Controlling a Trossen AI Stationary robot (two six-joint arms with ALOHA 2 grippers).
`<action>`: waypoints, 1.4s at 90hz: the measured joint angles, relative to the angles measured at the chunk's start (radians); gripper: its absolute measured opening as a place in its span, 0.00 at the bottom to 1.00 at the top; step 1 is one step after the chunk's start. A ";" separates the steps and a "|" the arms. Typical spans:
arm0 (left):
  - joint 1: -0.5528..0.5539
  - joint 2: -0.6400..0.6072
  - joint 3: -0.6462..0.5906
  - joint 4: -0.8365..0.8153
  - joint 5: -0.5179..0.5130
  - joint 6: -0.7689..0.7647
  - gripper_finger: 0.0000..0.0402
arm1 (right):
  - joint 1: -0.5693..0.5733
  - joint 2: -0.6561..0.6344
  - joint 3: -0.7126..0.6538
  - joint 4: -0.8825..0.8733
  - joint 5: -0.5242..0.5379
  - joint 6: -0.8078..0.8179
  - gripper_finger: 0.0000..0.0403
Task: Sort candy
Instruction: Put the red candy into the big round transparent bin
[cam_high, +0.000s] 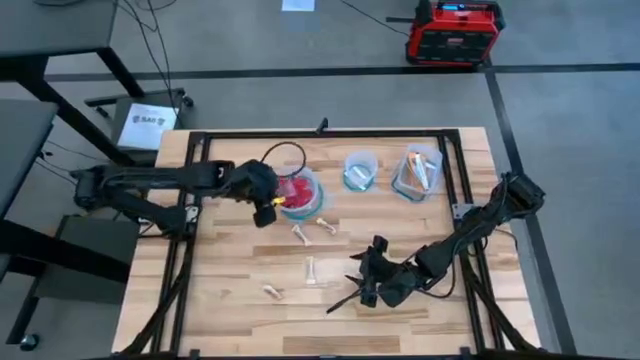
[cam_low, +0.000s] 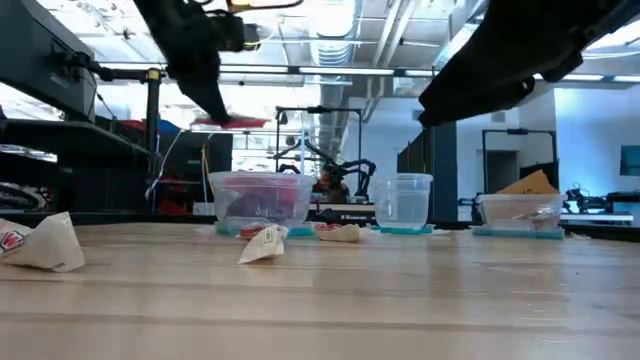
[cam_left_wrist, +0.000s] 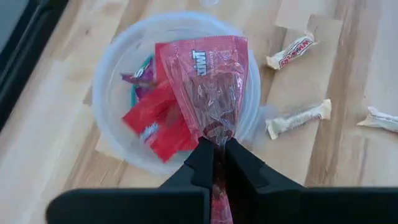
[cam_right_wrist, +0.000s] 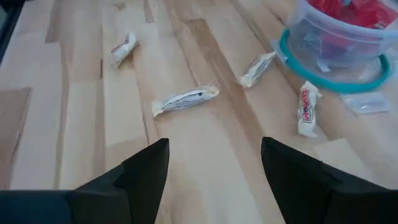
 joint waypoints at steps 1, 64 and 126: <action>0.004 0.006 0.000 0.000 0.000 0.005 0.00 | -0.001 0.000 0.000 0.000 0.000 0.000 0.59; 0.140 0.145 0.000 0.041 0.087 0.144 0.00 | -0.064 0.000 -0.111 0.158 -0.099 0.034 0.59; 0.185 0.325 0.031 0.157 0.090 0.267 0.04 | -0.069 0.000 -0.112 0.171 -0.126 0.036 0.59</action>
